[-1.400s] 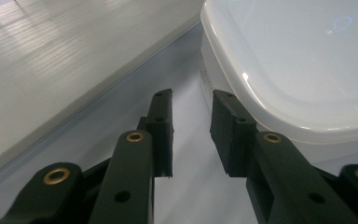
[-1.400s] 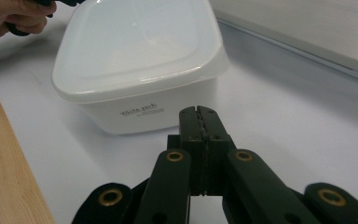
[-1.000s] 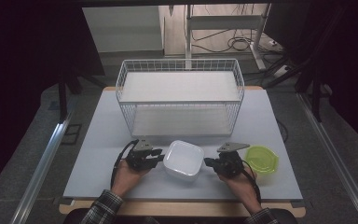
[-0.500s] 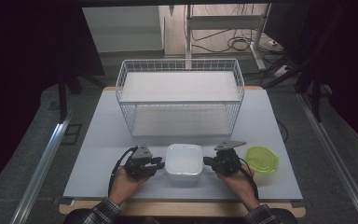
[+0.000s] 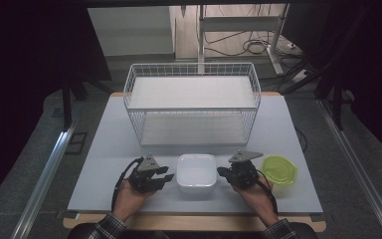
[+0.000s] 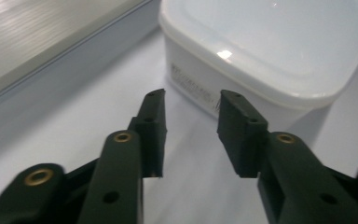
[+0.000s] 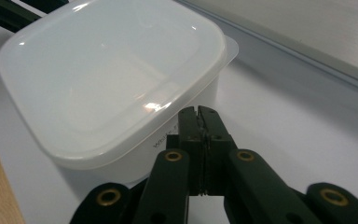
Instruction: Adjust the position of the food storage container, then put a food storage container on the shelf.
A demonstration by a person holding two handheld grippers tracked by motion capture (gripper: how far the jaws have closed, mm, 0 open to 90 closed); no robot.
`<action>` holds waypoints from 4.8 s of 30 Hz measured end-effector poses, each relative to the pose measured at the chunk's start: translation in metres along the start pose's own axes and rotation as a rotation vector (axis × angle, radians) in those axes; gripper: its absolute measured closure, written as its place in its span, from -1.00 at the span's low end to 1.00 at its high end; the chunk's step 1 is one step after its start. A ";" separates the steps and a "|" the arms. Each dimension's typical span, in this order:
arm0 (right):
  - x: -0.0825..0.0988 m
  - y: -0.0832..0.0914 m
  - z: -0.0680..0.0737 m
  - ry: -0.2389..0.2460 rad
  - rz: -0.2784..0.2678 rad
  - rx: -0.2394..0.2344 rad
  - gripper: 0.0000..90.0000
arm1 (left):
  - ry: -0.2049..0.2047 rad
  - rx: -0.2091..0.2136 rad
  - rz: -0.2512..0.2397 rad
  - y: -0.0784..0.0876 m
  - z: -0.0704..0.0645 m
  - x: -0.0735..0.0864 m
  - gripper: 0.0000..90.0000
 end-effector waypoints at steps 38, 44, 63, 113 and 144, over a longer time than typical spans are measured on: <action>0.009 0.025 0.006 0.040 -0.074 -0.061 -0.75 | 0.060 -0.058 -0.127 0.032 0.015 0.021 -0.93; 0.008 0.022 0.007 0.064 -0.060 -0.057 -0.77 | 0.053 -0.049 -0.117 0.027 0.010 0.018 -0.94; -0.003 0.014 0.011 0.067 -0.072 -0.037 -0.89 | 0.056 0.025 -0.076 0.017 0.001 0.001 -0.93; -0.014 -0.002 0.030 -0.132 0.020 -0.185 0.04 | 0.158 0.269 0.060 -0.009 -0.031 -0.021 -0.61; -0.007 0.017 0.031 -0.336 -0.069 -0.204 0.66 | 0.363 0.223 0.041 0.015 -0.029 -0.018 0.57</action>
Point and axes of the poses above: each handheld gripper's, and its own axes: y roughly backward along the jaws, x roughly out of its underside, z roughly to its left, the point moved 8 cm from there along -y, roughly forward along the jaws, and after that the axes turned 14 degrees about -x, right-handed, at the moved point
